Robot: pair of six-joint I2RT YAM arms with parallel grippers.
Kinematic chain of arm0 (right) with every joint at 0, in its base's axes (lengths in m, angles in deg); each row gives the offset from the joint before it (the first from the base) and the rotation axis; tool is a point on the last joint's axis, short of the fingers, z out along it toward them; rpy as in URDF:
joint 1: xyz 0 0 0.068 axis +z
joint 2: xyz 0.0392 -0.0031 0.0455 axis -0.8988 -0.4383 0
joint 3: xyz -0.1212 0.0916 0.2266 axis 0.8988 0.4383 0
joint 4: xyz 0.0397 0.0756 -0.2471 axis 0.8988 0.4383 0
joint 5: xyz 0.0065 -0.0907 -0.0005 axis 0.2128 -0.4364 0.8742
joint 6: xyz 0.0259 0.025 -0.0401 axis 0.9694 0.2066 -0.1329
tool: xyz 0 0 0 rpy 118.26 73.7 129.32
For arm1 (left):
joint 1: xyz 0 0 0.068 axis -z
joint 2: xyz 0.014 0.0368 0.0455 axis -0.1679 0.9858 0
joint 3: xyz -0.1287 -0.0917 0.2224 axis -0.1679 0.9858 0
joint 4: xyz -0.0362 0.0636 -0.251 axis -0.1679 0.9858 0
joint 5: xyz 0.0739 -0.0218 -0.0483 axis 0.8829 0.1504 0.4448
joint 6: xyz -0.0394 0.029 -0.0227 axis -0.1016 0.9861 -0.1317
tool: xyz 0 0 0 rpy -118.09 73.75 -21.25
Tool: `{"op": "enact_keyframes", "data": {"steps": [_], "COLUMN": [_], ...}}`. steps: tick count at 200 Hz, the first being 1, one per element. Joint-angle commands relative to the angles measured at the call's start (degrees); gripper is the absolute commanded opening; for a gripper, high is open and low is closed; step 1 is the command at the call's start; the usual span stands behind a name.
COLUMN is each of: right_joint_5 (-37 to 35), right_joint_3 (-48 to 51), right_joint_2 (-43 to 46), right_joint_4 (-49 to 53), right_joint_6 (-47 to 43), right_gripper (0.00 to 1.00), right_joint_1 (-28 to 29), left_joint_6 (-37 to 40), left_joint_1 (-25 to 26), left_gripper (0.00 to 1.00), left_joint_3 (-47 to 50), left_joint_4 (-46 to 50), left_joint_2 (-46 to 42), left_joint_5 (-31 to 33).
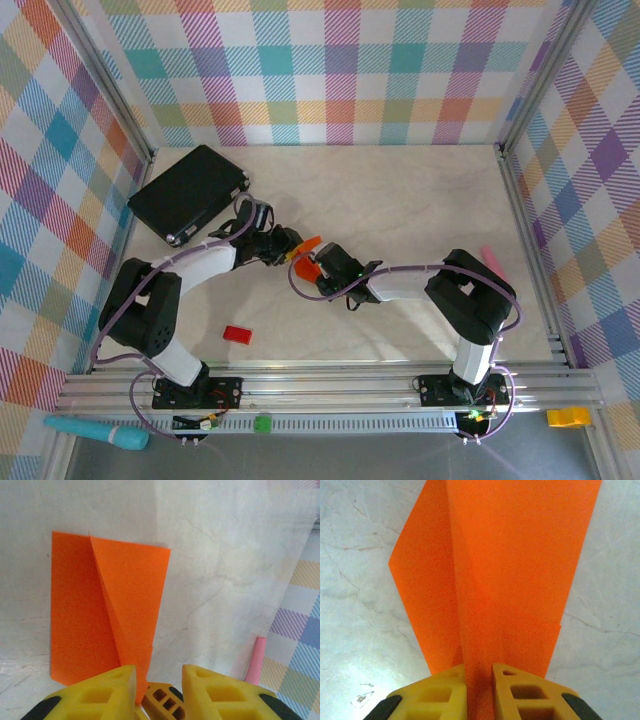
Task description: Fold a paper plane with a square sheet of paper (pick it up from the middle)
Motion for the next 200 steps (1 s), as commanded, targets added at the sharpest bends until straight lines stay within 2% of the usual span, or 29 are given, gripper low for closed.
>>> {"op": "enact_keyframes", "data": {"steps": [1,52,106,142,200], "right_joint_5": [2.71,7.87,17.68,25.21,34.62], "right_joint_3": [0.67,3.48,4.52,4.74,4.06], "right_joint_2": [-0.65,-0.51,-0.66,-0.74,-2.19], "right_joint_4": [-0.98,-4.48,-6.06,-6.54,-6.61], "right_joint_6": [1.69,4.27,7.80,10.47,14.54], "right_gripper": [0.17,0.17,0.17,0.17,0.17], "right_joint_1": [-0.02,-2.03,-5.40,-8.48,-12.70], "left_joint_6": [0.32,-0.87,-2.90,-3.30,-5.22], "left_joint_1": [-1.08,-1.28,-1.25,-0.62,2.65], "left_gripper": [0.31,0.34,0.35,0.35,0.37], "left_joint_3": [2.11,6.88,11.67,13.79,13.89], "left_joint_4": [0.73,-3.55,-11.19,-16.04,-25.51], "left_joint_2": [-2.98,-6.23,-6.00,-4.13,3.47], "left_joint_5": [0.80,0.92,-1.62,-2.70,-6.08]}}
